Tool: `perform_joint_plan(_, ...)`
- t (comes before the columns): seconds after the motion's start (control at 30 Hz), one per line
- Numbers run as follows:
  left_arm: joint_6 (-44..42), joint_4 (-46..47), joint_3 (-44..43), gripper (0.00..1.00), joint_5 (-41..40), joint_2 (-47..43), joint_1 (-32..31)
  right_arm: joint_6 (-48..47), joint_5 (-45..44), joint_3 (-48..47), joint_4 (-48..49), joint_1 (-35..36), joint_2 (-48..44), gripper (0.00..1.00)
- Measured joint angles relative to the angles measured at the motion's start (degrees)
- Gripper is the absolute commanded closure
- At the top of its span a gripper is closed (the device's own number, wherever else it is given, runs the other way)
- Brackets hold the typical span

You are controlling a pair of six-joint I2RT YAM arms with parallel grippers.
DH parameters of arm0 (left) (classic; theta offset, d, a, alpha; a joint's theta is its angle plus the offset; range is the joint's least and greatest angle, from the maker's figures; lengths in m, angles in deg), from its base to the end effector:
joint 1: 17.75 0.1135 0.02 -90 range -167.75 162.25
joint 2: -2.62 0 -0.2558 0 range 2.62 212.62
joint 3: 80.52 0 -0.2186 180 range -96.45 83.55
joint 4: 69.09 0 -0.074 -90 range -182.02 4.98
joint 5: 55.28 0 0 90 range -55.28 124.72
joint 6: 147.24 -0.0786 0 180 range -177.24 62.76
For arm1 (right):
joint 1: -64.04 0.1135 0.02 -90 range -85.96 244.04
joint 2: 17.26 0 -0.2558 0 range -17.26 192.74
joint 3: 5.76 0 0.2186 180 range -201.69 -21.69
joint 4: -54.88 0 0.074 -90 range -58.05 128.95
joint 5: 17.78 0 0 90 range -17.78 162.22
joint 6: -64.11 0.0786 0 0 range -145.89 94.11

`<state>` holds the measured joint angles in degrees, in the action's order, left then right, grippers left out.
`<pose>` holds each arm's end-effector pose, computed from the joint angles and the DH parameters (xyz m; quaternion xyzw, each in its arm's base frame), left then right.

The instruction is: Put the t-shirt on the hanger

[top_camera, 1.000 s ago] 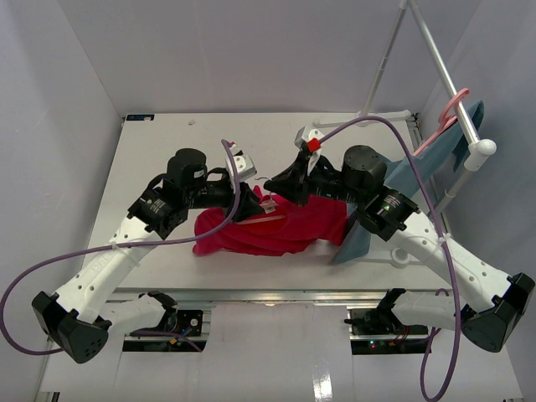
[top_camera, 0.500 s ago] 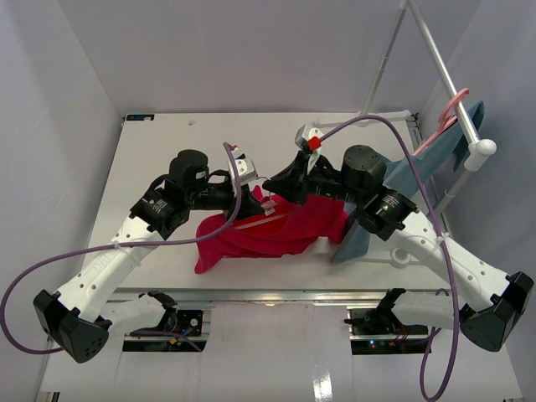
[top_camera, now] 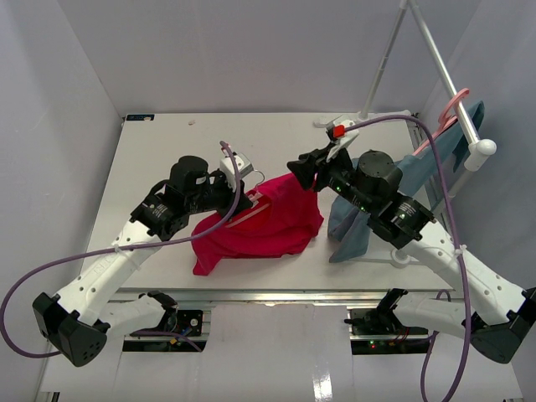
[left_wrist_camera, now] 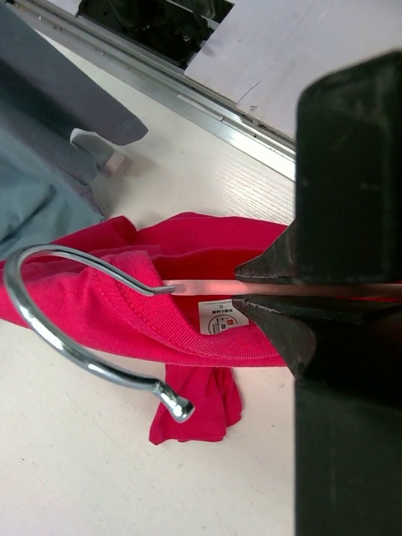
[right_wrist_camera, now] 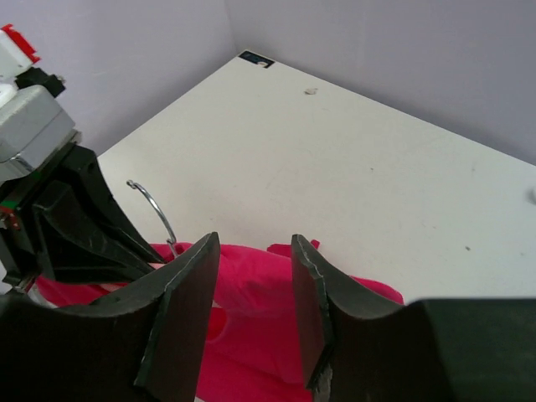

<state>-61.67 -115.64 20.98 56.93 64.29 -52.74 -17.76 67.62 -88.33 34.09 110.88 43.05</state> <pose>0.1757 -0.1593 0.3292 0.3772 0.7663 -0.2905 0.4314 0.1742 0.1765 0.4224 -0.2040 0.6675 0.3054 0.6477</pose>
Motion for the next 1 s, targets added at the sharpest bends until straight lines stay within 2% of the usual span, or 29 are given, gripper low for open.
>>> perform_joint_plan(0.1,1.4,0.0,0.0,1.0,-1.5,-0.2,0.0,0.3,-3.2,2.0,-0.4,0.0,-1.1,0.59)
perform_joint_plan(0.2,2.5,0.0,-0.1,1.0,-3.2,-0.4,0.0,0.3,-4.3,6.0,-1.1,0.0,-1.5,0.56)
perform_joint_plan(0.37,4.6,-0.2,-0.7,1.0,-4.7,-0.7,0.0,-0.1,-1.6,11.6,0.1,0.0,-0.5,0.56)
perform_joint_plan(0.53,5.9,-0.2,-1.3,1.0,-5.2,-0.9,0.0,-0.8,2.4,12.3,2.9,0.0,1.7,0.48)
perform_joint_plan(0.77,6.9,-0.2,-1.4,1.0,-5.2,-1.0,0.0,-0.6,5.1,13.6,8.5,0.1,2.7,0.48)
perform_joint_plan(0.9,7.4,-0.2,-1.8,1.0,-5.0,-1.0,0.0,-0.1,5.9,13.6,11.0,0.2,5.1,0.5)
perform_joint_plan(1.0,7.5,-0.2,-2.0,1.0,-4.8,-1.0,0.0,0.2,6.1,13.6,11.8,0.4,7.5,0.62)
